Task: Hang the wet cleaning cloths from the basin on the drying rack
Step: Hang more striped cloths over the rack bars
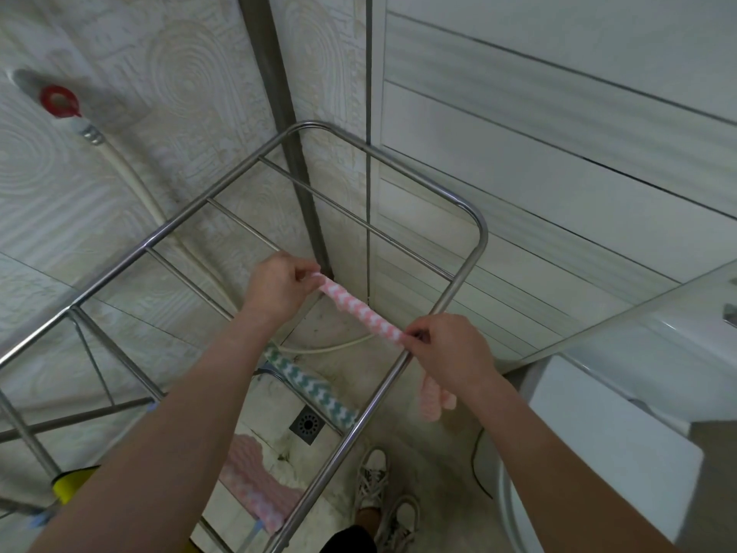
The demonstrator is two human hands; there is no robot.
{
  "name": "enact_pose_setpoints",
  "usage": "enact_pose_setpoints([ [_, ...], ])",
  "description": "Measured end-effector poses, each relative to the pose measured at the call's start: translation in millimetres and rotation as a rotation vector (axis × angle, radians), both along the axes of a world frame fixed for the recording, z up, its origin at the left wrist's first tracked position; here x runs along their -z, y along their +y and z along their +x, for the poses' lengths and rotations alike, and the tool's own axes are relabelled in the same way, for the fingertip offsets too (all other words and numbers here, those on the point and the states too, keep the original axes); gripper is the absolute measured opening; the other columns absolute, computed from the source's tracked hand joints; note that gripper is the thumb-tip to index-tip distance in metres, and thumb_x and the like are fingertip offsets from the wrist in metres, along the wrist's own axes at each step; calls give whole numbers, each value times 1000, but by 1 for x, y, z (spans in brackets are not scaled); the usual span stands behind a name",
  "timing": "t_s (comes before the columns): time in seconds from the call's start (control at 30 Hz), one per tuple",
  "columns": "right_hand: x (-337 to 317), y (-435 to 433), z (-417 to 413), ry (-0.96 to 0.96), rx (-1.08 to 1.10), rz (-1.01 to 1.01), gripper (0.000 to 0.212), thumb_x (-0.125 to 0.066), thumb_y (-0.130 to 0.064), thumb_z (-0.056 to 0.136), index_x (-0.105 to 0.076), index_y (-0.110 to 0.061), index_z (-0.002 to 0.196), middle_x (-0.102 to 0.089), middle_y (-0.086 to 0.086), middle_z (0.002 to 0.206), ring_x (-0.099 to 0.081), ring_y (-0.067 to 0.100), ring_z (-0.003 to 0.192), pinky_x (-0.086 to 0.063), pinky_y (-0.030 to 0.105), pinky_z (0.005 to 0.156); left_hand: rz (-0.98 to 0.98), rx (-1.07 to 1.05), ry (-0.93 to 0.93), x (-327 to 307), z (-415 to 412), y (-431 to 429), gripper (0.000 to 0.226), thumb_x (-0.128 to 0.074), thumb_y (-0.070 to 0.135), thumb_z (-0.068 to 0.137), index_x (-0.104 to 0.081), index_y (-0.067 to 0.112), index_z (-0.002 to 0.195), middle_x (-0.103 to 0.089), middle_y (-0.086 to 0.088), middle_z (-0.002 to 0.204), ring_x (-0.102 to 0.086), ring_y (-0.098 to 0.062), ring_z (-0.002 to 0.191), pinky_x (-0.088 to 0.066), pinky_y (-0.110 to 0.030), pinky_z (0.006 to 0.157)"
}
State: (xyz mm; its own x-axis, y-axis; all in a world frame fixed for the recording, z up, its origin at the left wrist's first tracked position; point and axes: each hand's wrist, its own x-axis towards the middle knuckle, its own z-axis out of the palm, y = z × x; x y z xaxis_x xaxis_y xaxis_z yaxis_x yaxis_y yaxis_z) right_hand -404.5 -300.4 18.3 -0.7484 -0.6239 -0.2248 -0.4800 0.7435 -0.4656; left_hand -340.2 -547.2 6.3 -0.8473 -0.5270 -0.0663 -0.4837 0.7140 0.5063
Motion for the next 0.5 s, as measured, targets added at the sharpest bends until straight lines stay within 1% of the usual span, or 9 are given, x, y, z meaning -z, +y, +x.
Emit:
enact_pose_setpoints([
  [0.1,1,1,1,-34,10,-30,21,-59,-36,92,-74,-24,99,-71,-7,81,-63,8,68,-50,23,63,-26,13,-30,-3,-3,1,26,-63,27,89,-70,16,112,-62,-10,101,-53,-17,85,-35,-24,73],
  [0.2,-4,5,1,-214,94,-181,16,-63,-27,91,-74,-20,100,-68,-12,80,-60,1,71,-50,19,70,-58,11,-76,-6,-3,3,31,-60,29,90,-65,17,119,-57,-11,110,-57,-23,93,-36,-24,76],
  [0.27,-13,11,-1,-391,212,-316,10,-64,-21,89,-72,-20,95,-58,-14,70,-52,0,64,-44,15,64,-59,-26,-21,-14,0,11,31,-59,30,91,-65,17,118,-57,-11,111,-59,-25,92,-40,-26,78],
  [0.3,-18,16,-3,-466,264,-369,8,-64,-19,89,-72,-20,93,-55,-12,67,-49,3,60,-42,16,60,-41,-38,35,-20,0,20,27,-59,29,91,-68,15,112,-60,-11,106,-60,-23,87,-42,-27,77],
  [0.33,-24,22,-5,-555,305,-418,9,-64,-16,89,-71,-19,93,-53,-10,65,-47,4,55,-41,17,55,30,-38,94,-29,1,31,23,-58,28,92,-71,11,102,-64,-12,97,-61,-21,80,-44,-28,74],
  [0.4,-37,34,-7,-810,398,-595,10,-60,-8,90,-68,-13,94,-54,-4,65,-43,5,45,-36,16,41,450,-21,167,-50,6,62,26,-56,25,94,-72,6,87,-68,-12,79,-60,-12,66,-47,-28,68],
  [0.43,-41,37,-8,-960,441,-717,11,-58,-4,88,-66,-10,94,-53,0,65,-40,5,41,-31,16,36,700,-7,162,-62,10,80,26,-55,26,93,-71,6,86,-69,-8,76,-62,-8,65,-50,-25,68],
  [0.47,-46,41,-9,-1088,478,-828,12,-58,-2,84,-64,-9,93,-53,2,65,-37,5,39,-27,15,34,868,42,148,-68,14,96,26,-56,30,90,-71,9,89,-71,-2,79,-65,-6,70,-53,-21,70],
  [0.5,-49,43,-9,-1186,506,-920,13,-58,-4,81,-63,-9,92,-52,3,66,-36,5,39,-25,15,33,917,134,125,-70,18,108,28,-57,35,85,-70,13,96,-72,3,85,-67,-5,79,-54,-20,75],
])
